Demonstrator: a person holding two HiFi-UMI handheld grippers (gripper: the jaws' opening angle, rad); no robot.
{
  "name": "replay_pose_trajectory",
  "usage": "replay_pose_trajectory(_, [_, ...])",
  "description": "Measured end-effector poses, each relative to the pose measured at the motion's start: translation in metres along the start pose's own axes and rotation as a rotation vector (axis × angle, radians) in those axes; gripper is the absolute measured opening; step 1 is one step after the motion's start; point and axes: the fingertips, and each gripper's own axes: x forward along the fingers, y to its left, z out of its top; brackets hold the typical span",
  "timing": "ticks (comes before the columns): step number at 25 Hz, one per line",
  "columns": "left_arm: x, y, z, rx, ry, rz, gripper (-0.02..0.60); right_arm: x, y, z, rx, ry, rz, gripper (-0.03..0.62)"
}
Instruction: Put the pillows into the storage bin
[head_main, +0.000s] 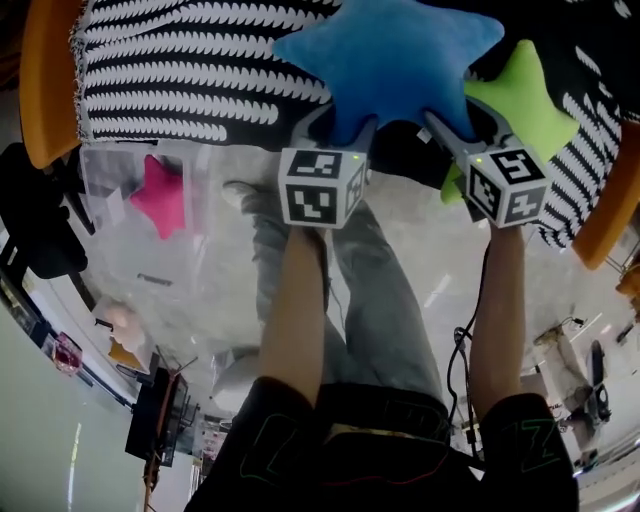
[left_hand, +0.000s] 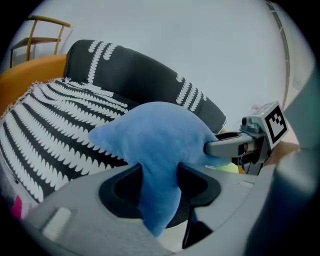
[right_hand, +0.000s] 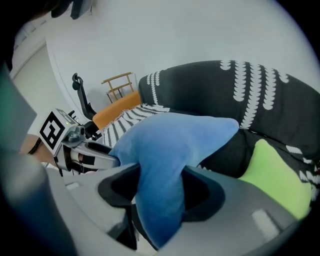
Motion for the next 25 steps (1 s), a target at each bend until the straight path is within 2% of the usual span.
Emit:
replay_pose_trajectory(5, [-0.054,0.016,0.023,0.019,-0.028,0.0,0.219,-0.014,0.044,0.034,0.019,-0.046,0.002,0.238])
replay_pose_trajectory(7, [-0.062,0.029,0.018,0.016,-0.032,0.021,0.219,-0.004,0.058,0.032,0.018,-0.051,0.021,0.238])
replay_pose_trajectory(9, [-0.049,0.027,0.012,0.017,-0.038,0.051,0.219,0.004,0.045,0.023,0.014,-0.06,0.048,0.238])
replay_pose_trajectory(12, [-0.005,-0.003,0.018,0.018,-0.047,0.079,0.219,0.004,-0.011,0.015,0.001,-0.071,0.095,0.238])
replay_pose_trajectory(14, [0.009,0.0,0.017,0.01,-0.056,0.102,0.221,0.018,-0.024,0.013,-0.012,-0.066,0.135,0.238])
replay_pose_trajectory(19, [-0.026,0.052,-0.004,-0.029,-0.091,0.156,0.221,0.054,0.032,0.015,-0.053,-0.043,0.196,0.238])
replay_pose_trajectory(25, [-0.089,0.106,-0.035,-0.155,-0.165,0.252,0.222,0.088,0.112,0.034,-0.186,0.013,0.307,0.238])
